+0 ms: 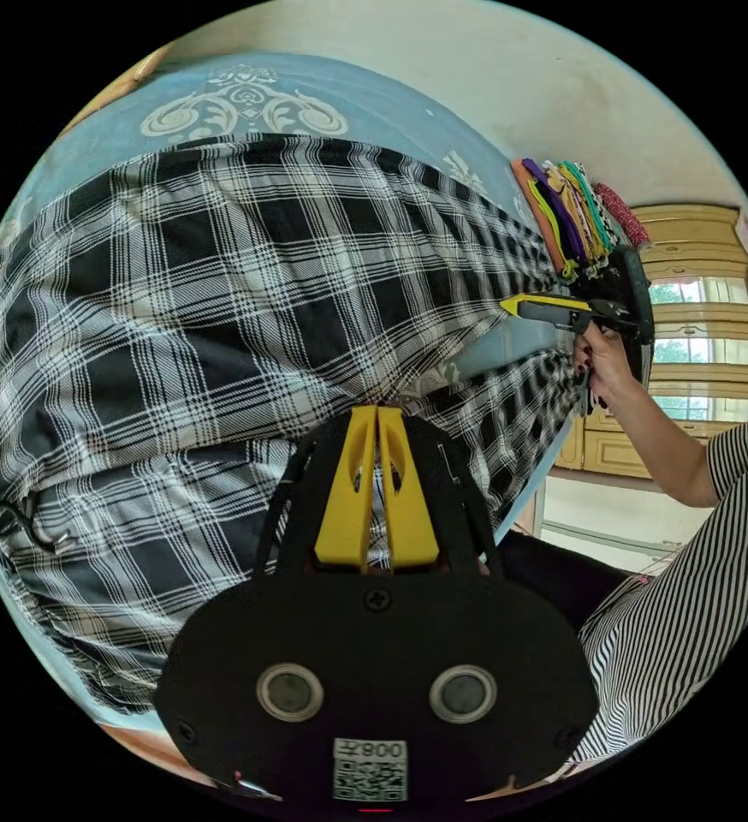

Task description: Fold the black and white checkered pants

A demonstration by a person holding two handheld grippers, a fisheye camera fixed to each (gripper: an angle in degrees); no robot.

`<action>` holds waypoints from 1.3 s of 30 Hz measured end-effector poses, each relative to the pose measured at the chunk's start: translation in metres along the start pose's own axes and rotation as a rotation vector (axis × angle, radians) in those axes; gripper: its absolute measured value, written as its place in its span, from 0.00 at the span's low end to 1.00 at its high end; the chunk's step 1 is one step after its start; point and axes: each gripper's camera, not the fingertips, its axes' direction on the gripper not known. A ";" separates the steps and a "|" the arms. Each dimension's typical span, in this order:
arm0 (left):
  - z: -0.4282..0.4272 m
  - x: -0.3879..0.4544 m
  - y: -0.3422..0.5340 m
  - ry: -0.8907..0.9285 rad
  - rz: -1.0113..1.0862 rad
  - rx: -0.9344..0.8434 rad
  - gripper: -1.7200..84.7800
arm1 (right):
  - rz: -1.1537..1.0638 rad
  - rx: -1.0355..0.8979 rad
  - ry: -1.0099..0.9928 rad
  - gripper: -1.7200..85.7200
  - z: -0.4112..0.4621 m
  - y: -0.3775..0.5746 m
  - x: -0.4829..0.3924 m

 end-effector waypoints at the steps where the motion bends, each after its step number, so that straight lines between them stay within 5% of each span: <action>1: -0.003 0.003 -0.001 -0.002 -0.001 0.004 0.02 | 0.006 -0.026 -0.024 0.02 -0.001 0.000 0.002; 14: -0.031 0.039 -0.027 -0.103 0.095 0.045 0.02 | -0.115 0.011 0.239 0.02 -0.017 -0.009 -0.035; 19: -0.060 0.034 -0.035 0.026 0.018 0.069 0.02 | -0.123 0.040 0.325 0.02 -0.019 -0.012 -0.049; 28: -0.181 -0.018 -0.012 -0.155 -0.203 0.336 0.06 | -0.054 0.102 0.097 0.02 -0.063 -0.050 -0.043; 39: -0.253 -0.023 -0.070 -0.450 -0.094 0.195 0.11 | -0.289 0.147 -0.171 0.04 -0.055 -0.152 -0.104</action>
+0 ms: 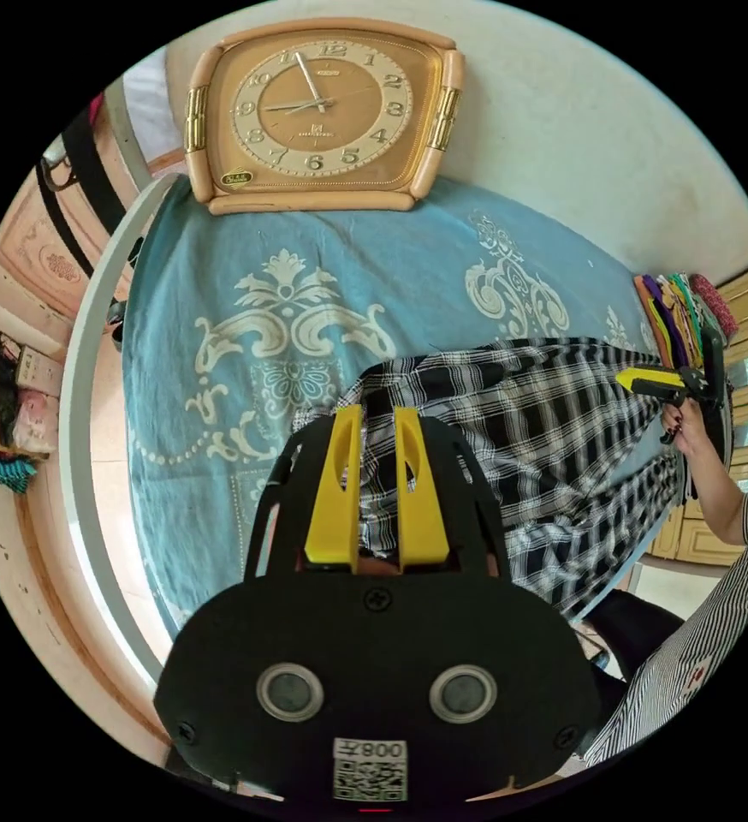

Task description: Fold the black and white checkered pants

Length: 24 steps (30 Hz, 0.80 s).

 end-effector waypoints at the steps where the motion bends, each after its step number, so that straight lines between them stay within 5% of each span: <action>1: 0.001 0.002 -0.008 -0.031 0.033 -0.041 0.11 | -0.031 -0.003 -0.014 0.05 0.005 -0.013 -0.005; 8: 0.006 0.003 -0.032 -0.101 0.076 -0.192 0.11 | -0.201 -0.093 0.045 0.10 0.042 -0.080 -0.033; 24: -0.041 0.020 -0.008 -0.128 0.054 -0.151 0.05 | -0.344 -0.192 0.314 0.09 0.111 -0.124 -0.085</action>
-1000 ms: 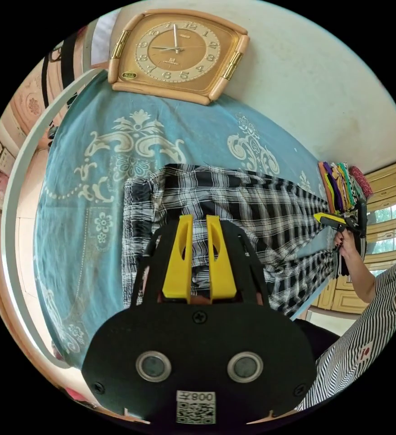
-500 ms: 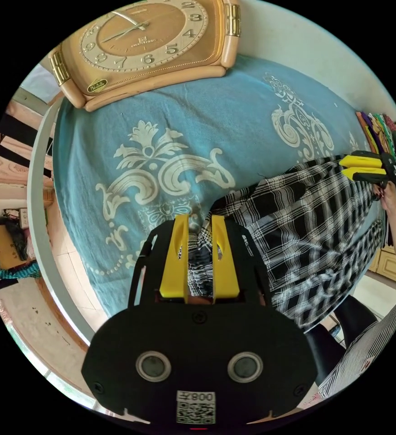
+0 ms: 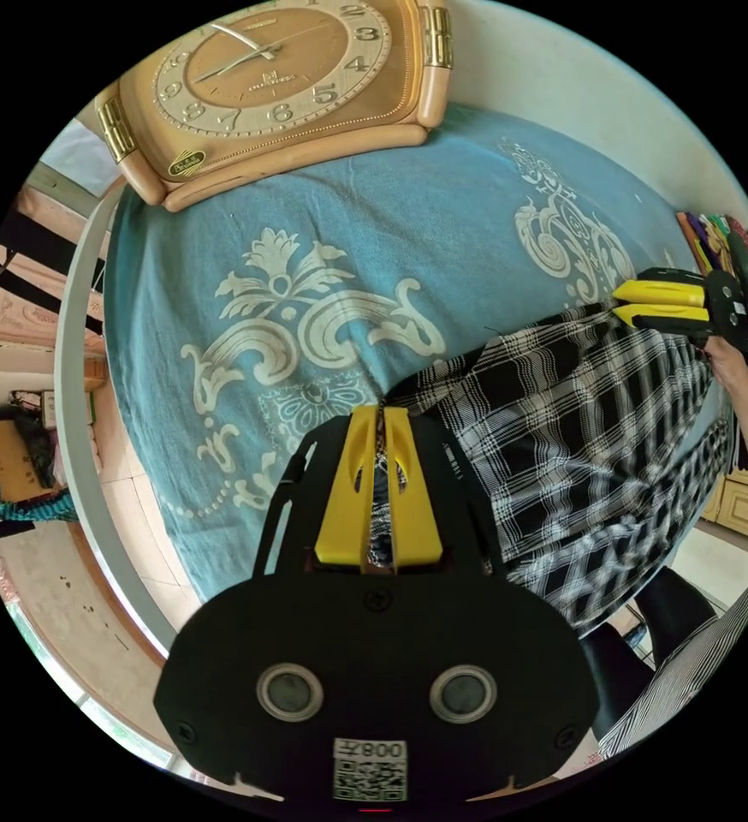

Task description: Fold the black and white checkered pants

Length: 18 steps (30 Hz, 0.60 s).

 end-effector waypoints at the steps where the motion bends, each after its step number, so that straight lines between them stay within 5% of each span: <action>1: -0.004 0.001 0.004 -0.004 -0.006 0.008 0.04 | -0.003 -0.004 0.015 0.09 0.002 -0.002 -0.004; 18: -0.066 0.003 0.108 0.046 -0.024 0.159 0.03 | 0.005 0.103 -0.068 0.03 -0.011 0.012 -0.045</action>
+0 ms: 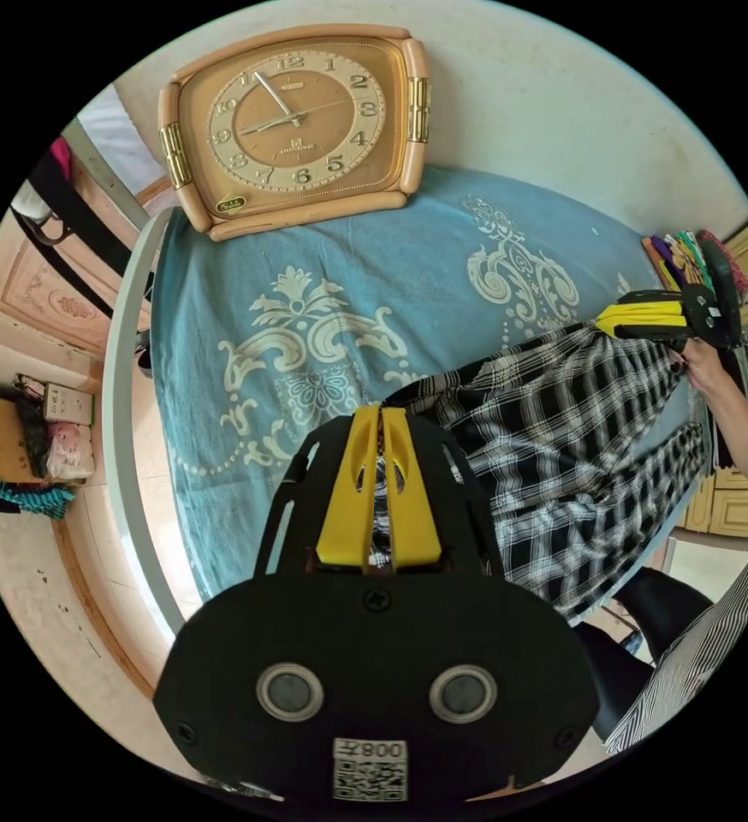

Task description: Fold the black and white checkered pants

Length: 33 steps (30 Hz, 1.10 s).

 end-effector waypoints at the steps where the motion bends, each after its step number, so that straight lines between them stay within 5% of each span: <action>1: -0.003 0.000 0.009 0.000 -0.005 0.007 0.03 | -0.001 0.007 -0.002 0.03 -0.001 0.003 -0.005; 20: -0.033 -0.005 0.166 0.067 -0.057 0.072 0.03 | -0.072 0.048 -0.126 0.03 0.030 0.065 -0.091; 33: 0.012 -0.006 0.293 0.090 -0.122 -0.119 0.03 | -0.125 -0.077 -0.391 0.03 0.104 0.127 -0.183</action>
